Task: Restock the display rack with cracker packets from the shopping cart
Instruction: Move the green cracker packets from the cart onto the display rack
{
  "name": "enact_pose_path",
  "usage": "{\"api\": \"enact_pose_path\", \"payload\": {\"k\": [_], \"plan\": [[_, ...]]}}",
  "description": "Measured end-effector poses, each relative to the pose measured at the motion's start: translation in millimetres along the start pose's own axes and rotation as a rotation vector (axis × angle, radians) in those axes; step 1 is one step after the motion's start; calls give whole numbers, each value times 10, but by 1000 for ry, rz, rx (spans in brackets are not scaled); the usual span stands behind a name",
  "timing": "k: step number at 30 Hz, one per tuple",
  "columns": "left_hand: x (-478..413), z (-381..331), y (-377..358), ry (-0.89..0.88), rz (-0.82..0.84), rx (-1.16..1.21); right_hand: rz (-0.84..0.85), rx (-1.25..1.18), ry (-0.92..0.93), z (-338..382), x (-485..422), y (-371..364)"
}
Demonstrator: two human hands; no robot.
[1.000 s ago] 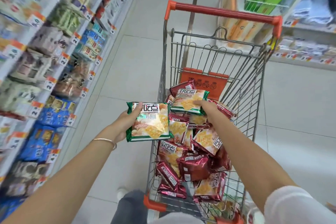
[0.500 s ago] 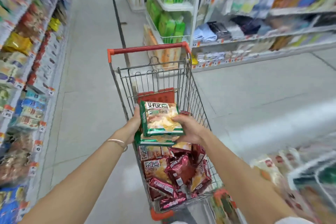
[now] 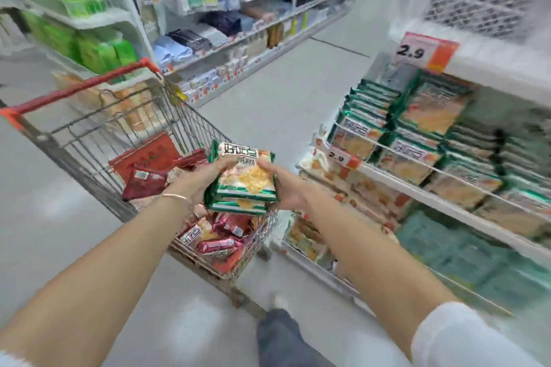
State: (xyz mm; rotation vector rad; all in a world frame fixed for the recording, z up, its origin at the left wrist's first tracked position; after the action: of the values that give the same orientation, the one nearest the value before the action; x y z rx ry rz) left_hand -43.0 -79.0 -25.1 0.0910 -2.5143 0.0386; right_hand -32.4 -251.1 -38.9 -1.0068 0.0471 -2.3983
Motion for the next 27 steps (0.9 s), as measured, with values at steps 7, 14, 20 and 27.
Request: {"api": "enact_pose_path", "payload": {"k": [7,14,20,27], "plan": [[-242,-18,-1675,-72,248,-41,-284,-131,138,-178,1289,1273],[298,-406,-3622,-276,292,-145,-581,-52,256,-577,2238,2756],[366,-734,-5100,-471,465,-252,-726,-101,527,-372,2947,4090],[-25,-1320,-5860,-809,446,-530,-794,-115,713,77,2973,5133]]}}
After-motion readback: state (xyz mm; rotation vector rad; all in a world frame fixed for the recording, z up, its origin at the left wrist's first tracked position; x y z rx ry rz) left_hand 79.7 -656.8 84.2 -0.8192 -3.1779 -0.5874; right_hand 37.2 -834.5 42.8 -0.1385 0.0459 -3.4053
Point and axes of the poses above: each hand's wrist, its own x-axis away from the middle knuckle, its own y-axis out of the back of the hand, z = x × y, the point moved 7 cm from there along -x, towards the middle knuckle, and after that the axes turned 7 degrees about x, right-handed, at the moved point
